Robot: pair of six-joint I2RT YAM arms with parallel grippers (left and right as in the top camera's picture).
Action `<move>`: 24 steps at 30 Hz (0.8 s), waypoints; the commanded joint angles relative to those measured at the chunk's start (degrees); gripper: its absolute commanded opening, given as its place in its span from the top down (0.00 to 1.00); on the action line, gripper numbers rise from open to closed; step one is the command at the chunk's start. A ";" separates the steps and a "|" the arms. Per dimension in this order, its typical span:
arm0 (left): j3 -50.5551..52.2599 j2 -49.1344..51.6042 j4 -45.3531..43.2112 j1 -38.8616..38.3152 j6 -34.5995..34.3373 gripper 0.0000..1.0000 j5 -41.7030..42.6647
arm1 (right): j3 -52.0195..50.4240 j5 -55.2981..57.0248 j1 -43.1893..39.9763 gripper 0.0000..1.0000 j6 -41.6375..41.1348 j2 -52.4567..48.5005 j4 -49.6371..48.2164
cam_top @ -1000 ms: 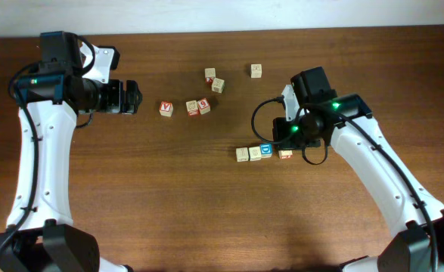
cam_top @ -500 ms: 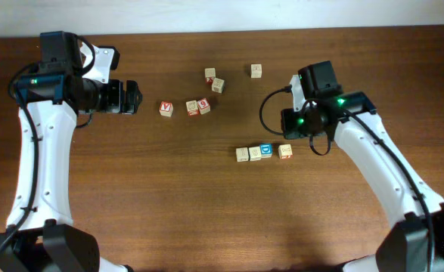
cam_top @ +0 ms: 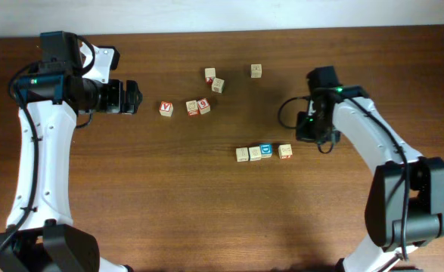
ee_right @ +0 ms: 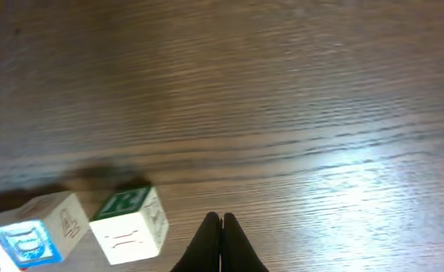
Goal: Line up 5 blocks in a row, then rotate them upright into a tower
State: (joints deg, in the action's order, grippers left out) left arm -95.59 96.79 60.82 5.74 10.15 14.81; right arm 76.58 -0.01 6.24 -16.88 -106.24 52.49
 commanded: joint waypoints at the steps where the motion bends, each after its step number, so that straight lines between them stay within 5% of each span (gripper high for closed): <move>1: -1.14 0.24 -0.04 0.07 -0.28 0.01 0.44 | -2.43 -4.74 0.17 0.96 1.68 -0.33 -0.31; 24: -1.16 0.24 -0.04 0.04 -0.28 0.01 0.44 | -10.05 -14.58 4.24 0.96 3.13 -4.20 -11.52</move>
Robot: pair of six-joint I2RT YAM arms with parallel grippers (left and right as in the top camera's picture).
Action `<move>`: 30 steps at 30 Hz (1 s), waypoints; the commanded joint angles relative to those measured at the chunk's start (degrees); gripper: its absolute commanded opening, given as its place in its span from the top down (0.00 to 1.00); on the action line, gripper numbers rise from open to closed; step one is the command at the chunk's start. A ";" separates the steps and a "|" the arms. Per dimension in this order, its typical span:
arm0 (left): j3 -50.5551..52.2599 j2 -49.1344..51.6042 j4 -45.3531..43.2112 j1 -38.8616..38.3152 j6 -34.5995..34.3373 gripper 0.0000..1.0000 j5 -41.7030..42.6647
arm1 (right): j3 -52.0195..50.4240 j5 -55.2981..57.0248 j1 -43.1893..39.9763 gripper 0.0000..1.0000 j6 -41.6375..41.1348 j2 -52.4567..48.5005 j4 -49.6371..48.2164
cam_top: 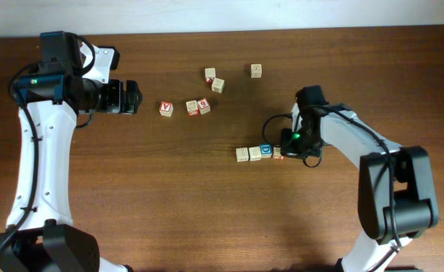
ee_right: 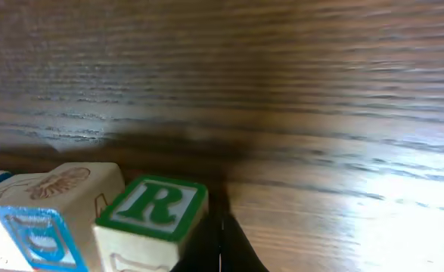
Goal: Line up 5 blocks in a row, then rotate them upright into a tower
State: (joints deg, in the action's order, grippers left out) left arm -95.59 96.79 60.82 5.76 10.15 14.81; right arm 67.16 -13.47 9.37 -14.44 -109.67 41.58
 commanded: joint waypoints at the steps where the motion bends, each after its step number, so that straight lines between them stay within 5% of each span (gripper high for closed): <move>1: -1.16 0.24 -0.04 0.02 -0.28 0.01 0.46 | -0.63 -1.14 1.18 0.96 0.68 -0.76 -0.72; 11: -1.16 0.24 -0.04 0.02 -0.26 0.01 0.44 | 0.46 -1.31 1.05 0.96 2.25 -0.63 0.46; 19: -1.16 0.24 -0.04 0.02 -0.28 0.01 0.46 | 15.15 2.86 0.76 0.96 4.09 -0.52 11.34; 30: -1.16 0.24 -0.04 0.04 -0.28 0.01 0.46 | 15.91 6.69 9.44 0.96 -13.49 -4.98 3.80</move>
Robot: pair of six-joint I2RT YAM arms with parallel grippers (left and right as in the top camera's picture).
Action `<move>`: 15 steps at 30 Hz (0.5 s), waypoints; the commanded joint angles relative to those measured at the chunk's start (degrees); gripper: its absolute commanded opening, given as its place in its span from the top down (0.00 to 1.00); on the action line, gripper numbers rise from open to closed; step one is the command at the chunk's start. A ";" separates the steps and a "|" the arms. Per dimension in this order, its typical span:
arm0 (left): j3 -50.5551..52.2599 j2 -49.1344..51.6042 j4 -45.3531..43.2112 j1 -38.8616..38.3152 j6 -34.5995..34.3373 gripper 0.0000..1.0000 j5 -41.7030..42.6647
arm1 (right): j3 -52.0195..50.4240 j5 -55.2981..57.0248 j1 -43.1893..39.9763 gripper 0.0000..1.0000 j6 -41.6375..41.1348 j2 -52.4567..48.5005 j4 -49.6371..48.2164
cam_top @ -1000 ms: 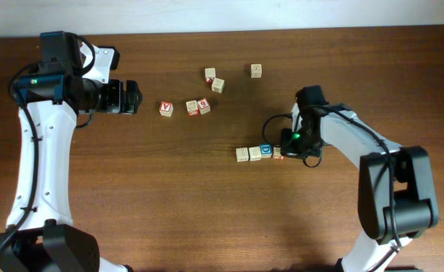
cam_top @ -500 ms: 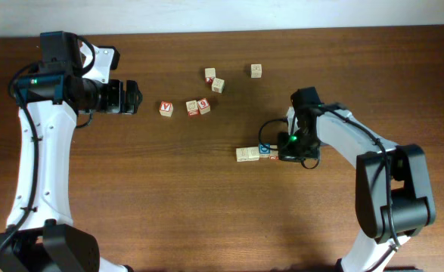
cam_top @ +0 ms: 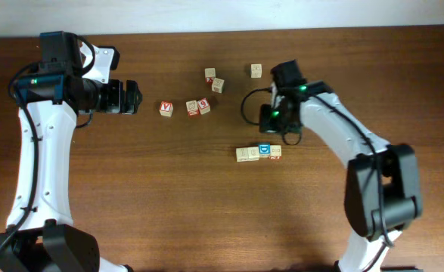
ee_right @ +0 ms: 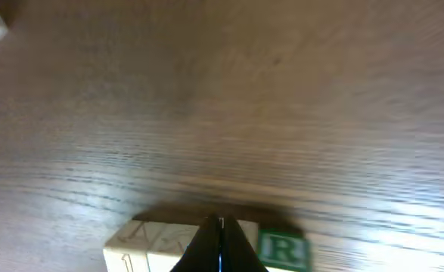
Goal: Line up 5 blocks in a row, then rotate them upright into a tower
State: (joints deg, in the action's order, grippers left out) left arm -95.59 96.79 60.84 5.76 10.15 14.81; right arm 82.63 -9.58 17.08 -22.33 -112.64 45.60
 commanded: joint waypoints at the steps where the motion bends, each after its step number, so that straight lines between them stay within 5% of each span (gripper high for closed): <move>1: -1.14 0.24 -0.07 0.04 -0.28 0.01 0.44 | 0.42 2.93 2.10 0.96 -5.90 -2.25 -0.22; 15: -1.16 0.24 -0.07 0.02 -0.28 0.01 0.44 | -0.17 3.82 2.49 0.96 -3.61 -2.51 3.08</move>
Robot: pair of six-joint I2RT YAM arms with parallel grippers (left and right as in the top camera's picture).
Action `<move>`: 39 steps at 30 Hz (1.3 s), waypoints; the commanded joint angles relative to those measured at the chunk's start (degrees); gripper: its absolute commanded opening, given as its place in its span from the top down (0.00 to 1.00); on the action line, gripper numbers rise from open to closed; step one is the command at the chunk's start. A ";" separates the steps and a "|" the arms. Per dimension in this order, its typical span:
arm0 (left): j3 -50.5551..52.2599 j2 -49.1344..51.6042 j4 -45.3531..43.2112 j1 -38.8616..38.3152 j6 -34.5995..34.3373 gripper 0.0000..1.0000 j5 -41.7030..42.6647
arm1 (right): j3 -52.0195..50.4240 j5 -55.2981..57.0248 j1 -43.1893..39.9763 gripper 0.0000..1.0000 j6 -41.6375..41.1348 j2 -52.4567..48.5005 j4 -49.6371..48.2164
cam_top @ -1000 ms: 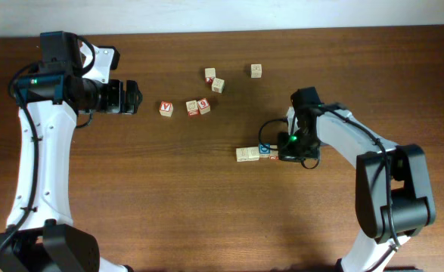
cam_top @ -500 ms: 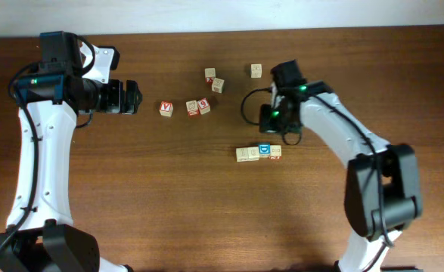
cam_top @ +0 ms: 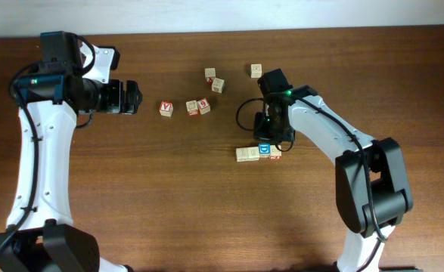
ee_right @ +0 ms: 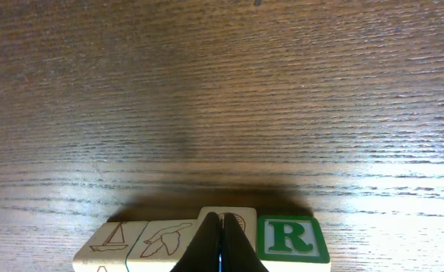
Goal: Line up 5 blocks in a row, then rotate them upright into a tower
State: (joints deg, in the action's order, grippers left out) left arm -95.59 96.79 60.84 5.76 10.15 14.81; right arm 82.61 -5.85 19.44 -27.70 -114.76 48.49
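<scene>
Four blocks lie in a tight row on the brown table (cam_top: 169, 196). In the right wrist view they are a sailboat block (ee_right: 108, 243), a bird block (ee_right: 165, 242), a cream block (ee_right: 243, 221) and a green R block (ee_right: 288, 239). Overhead, the third one is the blue-topped block (cam_top: 265, 149), with the R block (cam_top: 275, 152) at the row's right end. My right gripper (ee_right: 222, 219) is shut and empty, its tips at the far face of the third block (cam_top: 268, 142). My left gripper (cam_top: 131, 98) hovers far left, holding nothing.
Loose blocks lie further back: a red Y block (cam_top: 166, 109), a pair (cam_top: 197, 107), another pair (cam_top: 214, 79) and a single block (cam_top: 256, 70). The left arm stretches along the table's left side.
My right gripper, still shut, has come in close to the far side of the row and now points at the third block. The four blocks lie as before.
My shut right gripper first stood to the right of the R block, which lay apart from the other three. Then it was against that block, now beside the blue one. Later it was behind the closed-up row, and now at the row's third block. The left arm stayed put.
</scene>
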 commanded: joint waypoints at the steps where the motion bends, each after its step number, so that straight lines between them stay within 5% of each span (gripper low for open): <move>1: -1.16 0.24 -0.07 0.02 -0.28 0.01 0.46 | -0.39 0.09 0.17 0.96 1.99 -0.39 0.20; 20: -1.16 0.24 -0.07 0.02 -0.26 0.01 0.46 | -1.88 -3.87 0.00 0.96 13.03 -0.37 -2.58; 30: -1.16 0.24 -0.07 0.04 -0.28 0.01 0.46 | 0.92 -0.94 -5.18 0.96 7.72 -0.37 1.05; 39: -1.16 0.24 -0.07 0.04 -0.28 0.01 0.44 | 0.85 -1.01 -4.79 0.96 14.25 -0.39 3.28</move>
State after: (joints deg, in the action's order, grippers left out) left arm -95.59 96.79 60.82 5.76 10.15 14.81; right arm 82.50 -7.53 14.35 -15.53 -114.76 51.09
